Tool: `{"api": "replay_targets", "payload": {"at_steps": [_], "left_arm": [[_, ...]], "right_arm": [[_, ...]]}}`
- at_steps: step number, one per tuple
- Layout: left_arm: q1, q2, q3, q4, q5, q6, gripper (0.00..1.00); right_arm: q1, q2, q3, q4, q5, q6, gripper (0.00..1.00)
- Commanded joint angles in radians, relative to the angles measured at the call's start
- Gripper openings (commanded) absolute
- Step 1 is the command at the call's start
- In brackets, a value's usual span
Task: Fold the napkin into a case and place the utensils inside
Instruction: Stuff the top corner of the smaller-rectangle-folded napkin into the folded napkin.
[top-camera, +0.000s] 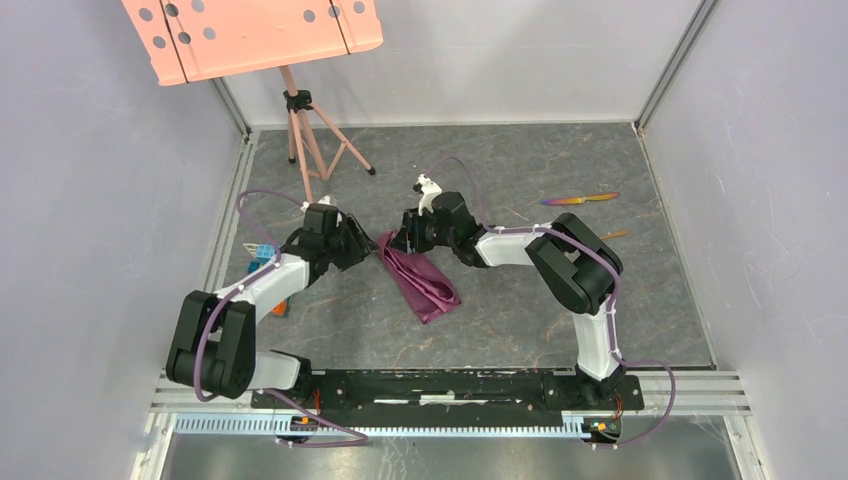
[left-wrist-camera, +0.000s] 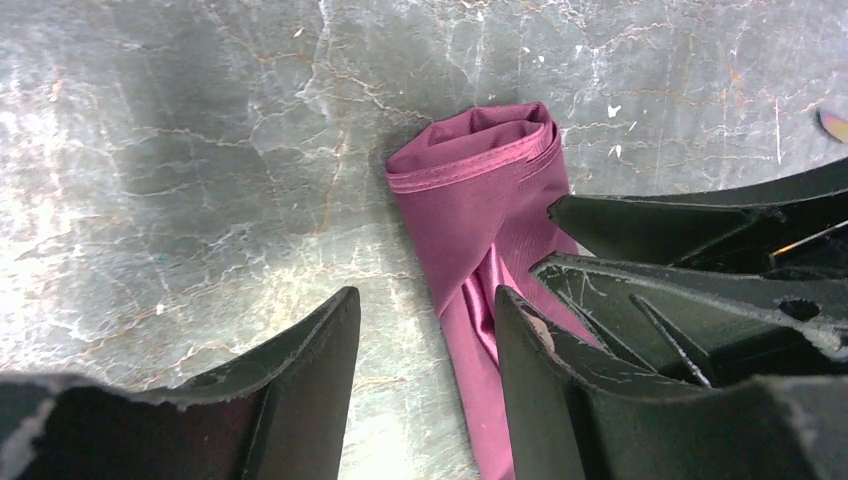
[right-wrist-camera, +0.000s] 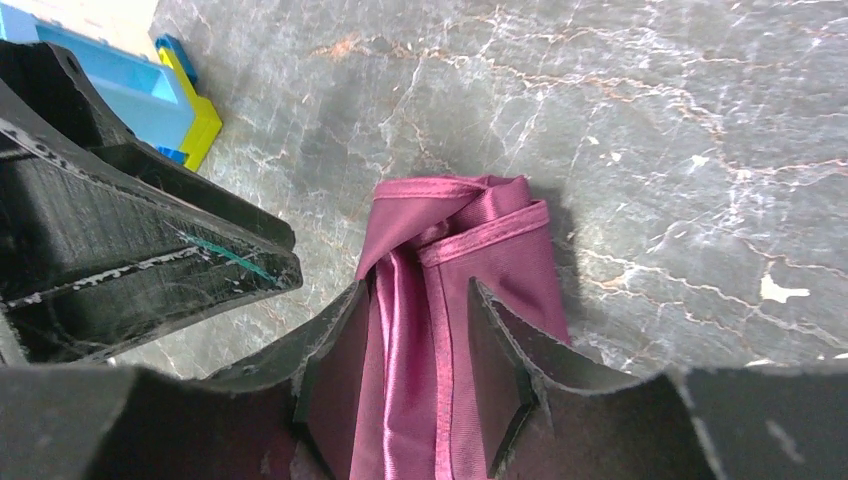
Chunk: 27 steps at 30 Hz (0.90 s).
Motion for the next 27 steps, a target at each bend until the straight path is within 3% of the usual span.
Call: {"api": "replay_targets", "payload": {"at_steps": [1, 6, 17, 21, 27], "left_arm": [[0.005, 0.05, 0.058, 0.04, 0.039, -0.054, 0.59], [0.006, 0.119, 0.086, 0.065, 0.05, -0.056, 0.56], [-0.003, 0.177, 0.069, 0.134, 0.073, -0.063, 0.48], [-0.007, 0.145, 0.047, 0.147, 0.083, -0.071, 0.5], [0.017, 0.045, 0.015, 0.075, 0.049, -0.079, 0.57]], "right_arm": [[-0.009, 0.017, 0.044, 0.071, -0.04, 0.039, 0.44], [-0.009, 0.063, 0.07, 0.081, -0.053, 0.049, 0.26], [0.036, 0.14, 0.146, 0.076, -0.057, 0.071, 0.13], [0.046, 0.102, 0.1, 0.067, -0.003, 0.046, 0.14], [0.045, 0.026, 0.029, 0.065, 0.016, 0.0, 0.27]]}}
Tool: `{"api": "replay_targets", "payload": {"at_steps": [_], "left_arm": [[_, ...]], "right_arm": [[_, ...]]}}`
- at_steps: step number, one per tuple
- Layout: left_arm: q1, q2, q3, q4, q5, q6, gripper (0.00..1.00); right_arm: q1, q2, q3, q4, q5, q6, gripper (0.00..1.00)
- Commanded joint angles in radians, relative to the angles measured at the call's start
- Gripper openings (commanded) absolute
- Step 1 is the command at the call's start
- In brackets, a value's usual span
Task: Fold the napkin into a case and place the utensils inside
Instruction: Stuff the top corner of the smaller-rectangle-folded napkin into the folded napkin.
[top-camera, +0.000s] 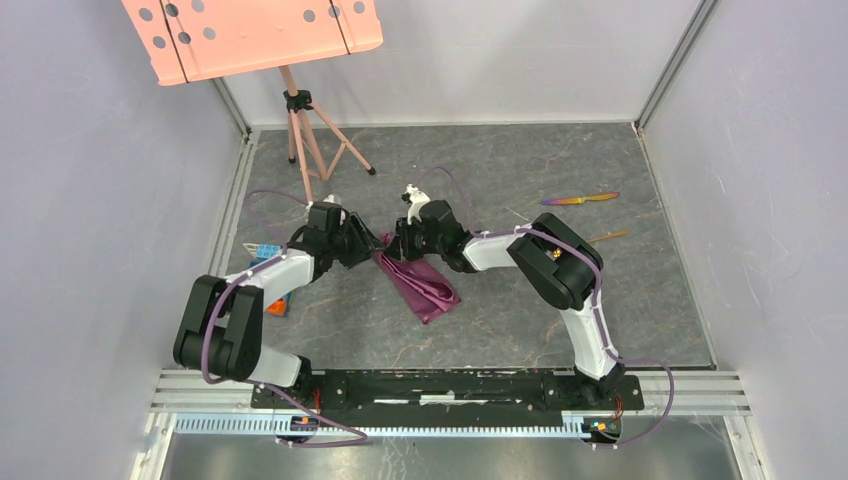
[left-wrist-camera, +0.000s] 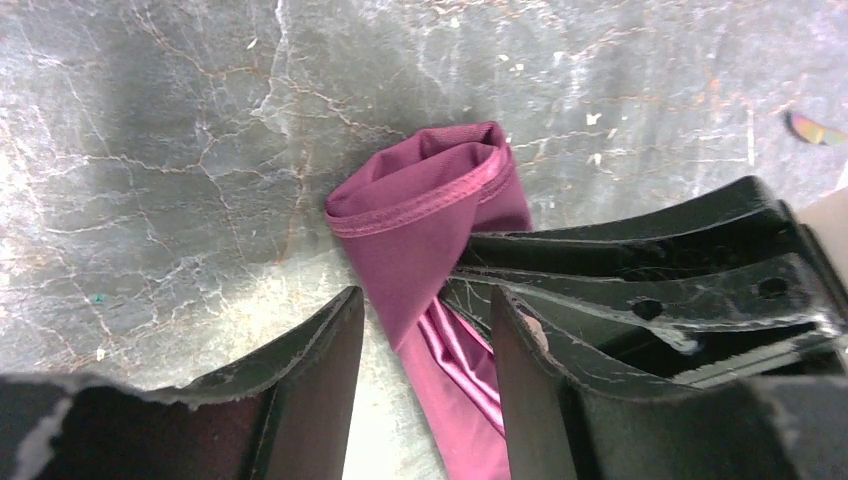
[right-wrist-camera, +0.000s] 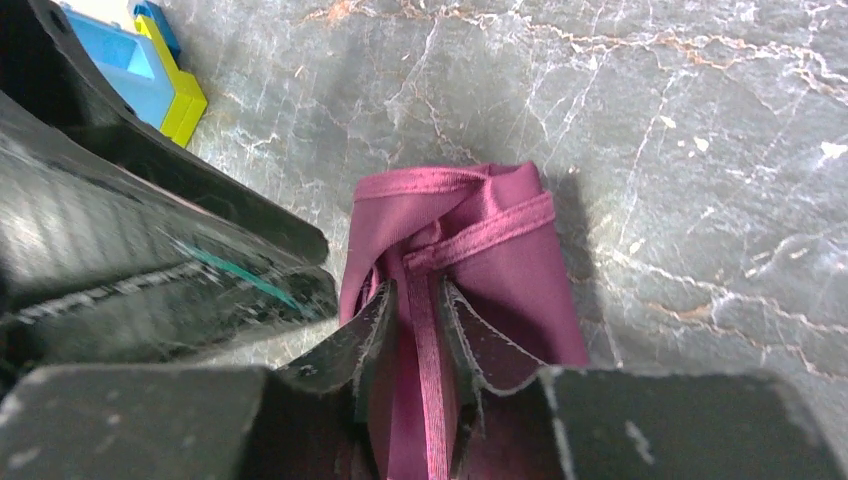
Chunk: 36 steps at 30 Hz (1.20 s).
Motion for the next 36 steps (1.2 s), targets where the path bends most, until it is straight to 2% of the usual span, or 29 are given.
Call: {"api": "replay_targets", "payload": {"at_steps": [1, 7, 12, 17, 24, 28, 36], "left_arm": [[0.026, -0.076, -0.019, -0.006, -0.005, -0.046, 0.57], [0.042, -0.057, -0.015, -0.002, -0.001, -0.065, 0.56], [0.042, -0.02, -0.016, 0.012, 0.011, -0.079, 0.54], [0.042, -0.023, -0.019, 0.012, -0.003, -0.076, 0.54], [0.042, 0.011, -0.006, 0.012, -0.011, -0.054, 0.51], [0.042, 0.027, 0.0, 0.049, -0.002, -0.053, 0.5], [0.04, 0.039, -0.003, 0.059, 0.011, -0.051, 0.5]], "right_arm": [[0.006, -0.098, -0.043, 0.035, 0.017, -0.046, 0.28], [0.005, -0.133, -0.073, 0.04, 0.025, -0.049, 0.3], [0.006, -0.1, -0.056, 0.038, 0.022, -0.047, 0.29], [0.006, -0.083, -0.047, 0.043, 0.025, -0.046, 0.22], [0.008, -0.033, 0.009, 0.022, 0.012, -0.05, 0.21], [0.01, -0.014, 0.028, 0.022, 0.0, -0.045, 0.16], [0.026, -0.023, 0.027, 0.016, 0.01, -0.052, 0.16]]}}
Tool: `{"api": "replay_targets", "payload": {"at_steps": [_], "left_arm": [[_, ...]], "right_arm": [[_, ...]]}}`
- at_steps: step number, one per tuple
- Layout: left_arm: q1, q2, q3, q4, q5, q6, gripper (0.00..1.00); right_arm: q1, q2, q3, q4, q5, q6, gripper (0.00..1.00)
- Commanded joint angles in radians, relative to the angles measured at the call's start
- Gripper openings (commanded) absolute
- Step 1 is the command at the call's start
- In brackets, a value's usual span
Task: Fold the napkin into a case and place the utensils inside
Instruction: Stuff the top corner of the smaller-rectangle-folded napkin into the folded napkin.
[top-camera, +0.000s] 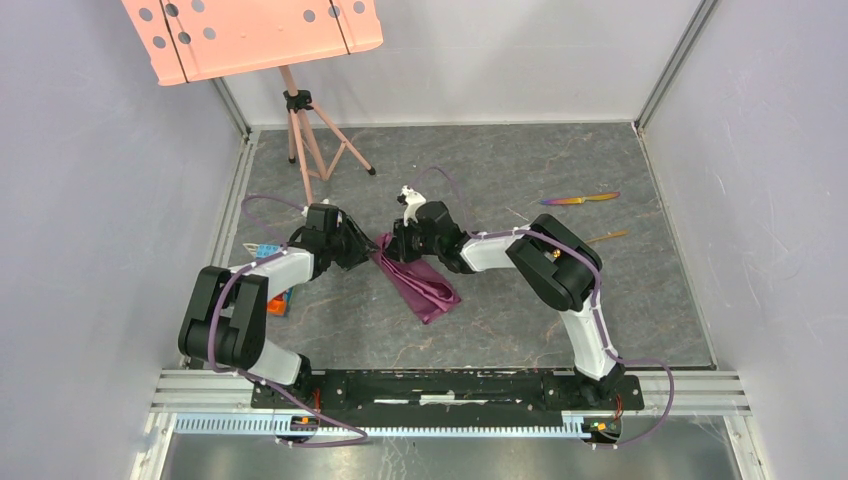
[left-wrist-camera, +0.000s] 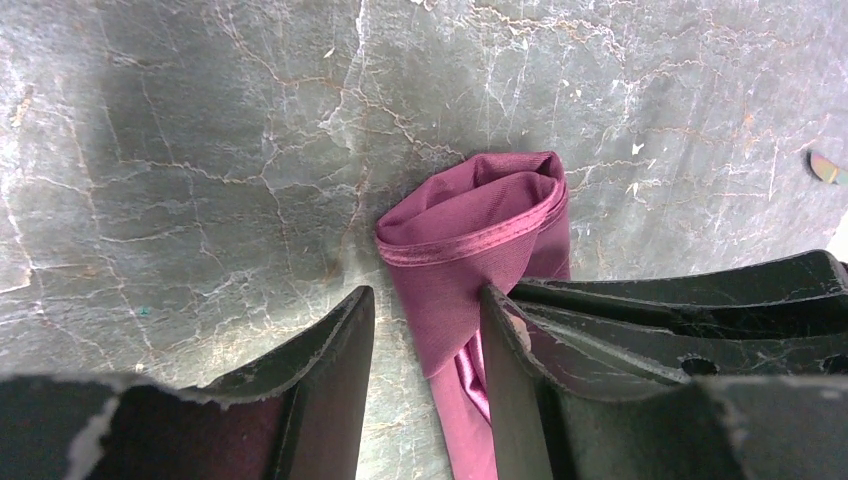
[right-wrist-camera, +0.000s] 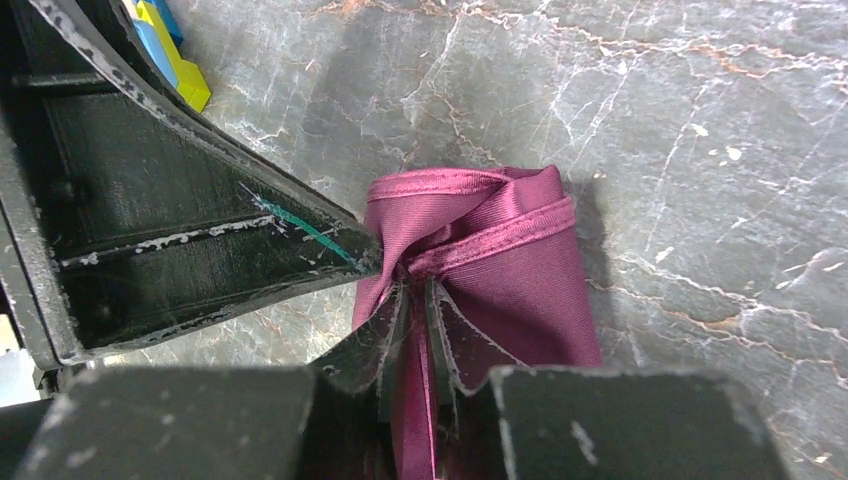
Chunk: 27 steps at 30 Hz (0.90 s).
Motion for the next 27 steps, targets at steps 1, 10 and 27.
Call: {"api": "replay_targets", "payload": {"at_steps": [1, 10, 27], "left_arm": [[0.002, 0.0, 0.007, 0.039, 0.01, -0.01, 0.5], [0.003, -0.04, -0.015, 0.02, -0.006, -0.007, 0.52], [-0.005, 0.023, 0.023, -0.082, -0.038, 0.073, 0.52]], "right_arm": [[0.012, -0.021, 0.02, 0.032, 0.004, -0.02, 0.17], [0.015, -0.049, 0.001, 0.024, 0.015, -0.037, 0.23], [0.067, 0.016, 0.0, -0.046, 0.148, -0.11, 0.18]]}}
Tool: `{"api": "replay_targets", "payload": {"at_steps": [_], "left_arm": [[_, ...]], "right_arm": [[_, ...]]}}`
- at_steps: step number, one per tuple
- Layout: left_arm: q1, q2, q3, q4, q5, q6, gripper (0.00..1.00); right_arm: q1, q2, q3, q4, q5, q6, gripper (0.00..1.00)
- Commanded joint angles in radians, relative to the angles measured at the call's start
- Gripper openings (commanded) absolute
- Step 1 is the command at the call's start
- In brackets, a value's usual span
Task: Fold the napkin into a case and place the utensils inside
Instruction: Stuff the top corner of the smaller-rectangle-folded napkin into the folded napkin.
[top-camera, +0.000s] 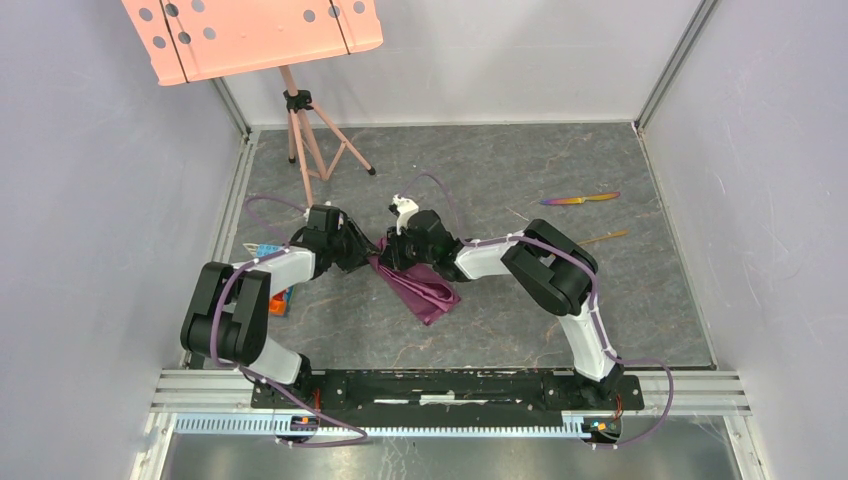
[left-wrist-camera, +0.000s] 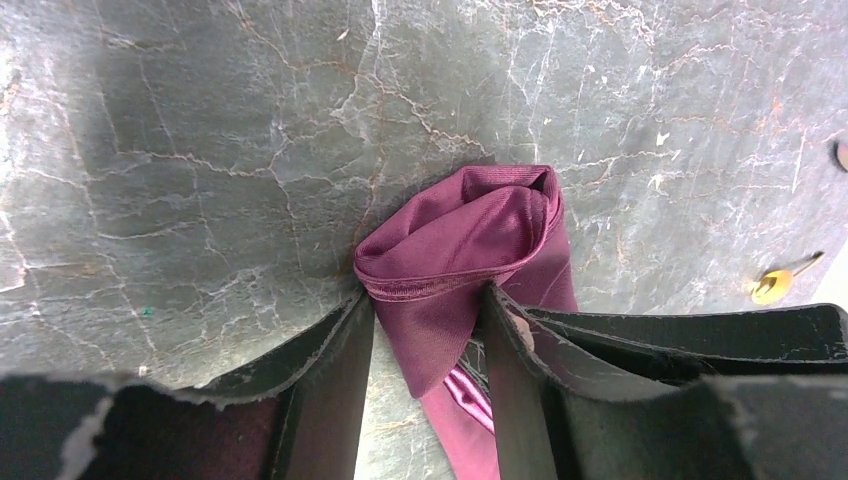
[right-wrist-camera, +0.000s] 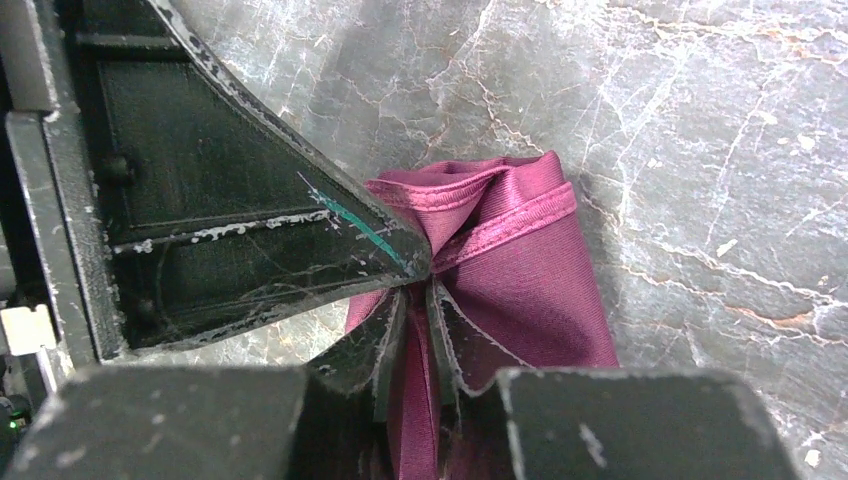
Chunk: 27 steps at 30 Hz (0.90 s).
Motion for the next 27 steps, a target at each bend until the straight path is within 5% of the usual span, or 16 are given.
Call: {"api": "replay_targets", "payload": {"at_steps": [1, 11, 27], "left_arm": [[-0.004, 0.002, 0.031, -0.087, -0.036, 0.076, 0.52], [-0.013, -0.081, 0.005, -0.148, -0.082, 0.105, 0.52], [-0.059, -0.063, -0.003, -0.094, -0.108, 0.089, 0.53]], "right_arm": [[0.007, 0.001, 0.019, -0.071, 0.057, -0.08, 0.2], [0.006, -0.183, 0.06, -0.205, 0.022, -0.178, 0.37], [0.087, -0.118, -0.086, -0.077, 0.091, -0.173, 0.21]]}}
